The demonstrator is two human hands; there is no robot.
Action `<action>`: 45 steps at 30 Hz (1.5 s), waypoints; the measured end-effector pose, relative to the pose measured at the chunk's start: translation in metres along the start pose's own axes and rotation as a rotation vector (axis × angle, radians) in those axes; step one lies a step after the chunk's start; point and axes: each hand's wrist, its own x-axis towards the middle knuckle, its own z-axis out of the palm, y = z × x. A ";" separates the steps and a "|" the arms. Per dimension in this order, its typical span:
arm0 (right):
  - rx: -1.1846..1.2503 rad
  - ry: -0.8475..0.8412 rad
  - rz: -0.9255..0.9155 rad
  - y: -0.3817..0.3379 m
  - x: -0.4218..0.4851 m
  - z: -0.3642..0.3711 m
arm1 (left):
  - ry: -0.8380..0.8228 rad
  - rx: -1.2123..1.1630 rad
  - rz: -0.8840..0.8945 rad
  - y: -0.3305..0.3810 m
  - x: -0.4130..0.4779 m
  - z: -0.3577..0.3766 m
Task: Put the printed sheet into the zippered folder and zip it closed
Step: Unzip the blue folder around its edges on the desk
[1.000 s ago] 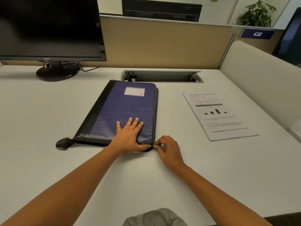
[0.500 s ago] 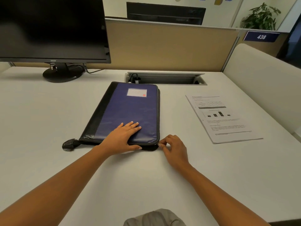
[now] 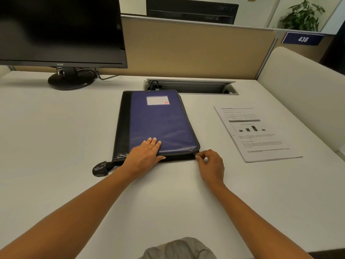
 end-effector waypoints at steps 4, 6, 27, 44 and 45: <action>-0.023 -0.028 -0.050 -0.008 -0.012 0.012 | -0.006 0.001 0.000 0.003 0.002 0.000; -0.015 -0.025 -0.057 -0.013 -0.015 0.017 | -0.005 0.003 -0.001 0.003 0.003 0.000; -0.035 -0.145 -0.241 -0.055 -0.044 0.049 | -0.012 -0.014 0.011 0.006 0.002 0.000; 0.009 -0.222 -0.213 -0.059 -0.045 0.054 | 0.455 -0.564 -0.020 -0.005 -0.009 0.012; 0.020 -0.222 -0.209 -0.059 -0.044 0.054 | 0.591 -0.605 -0.057 -0.005 -0.013 0.013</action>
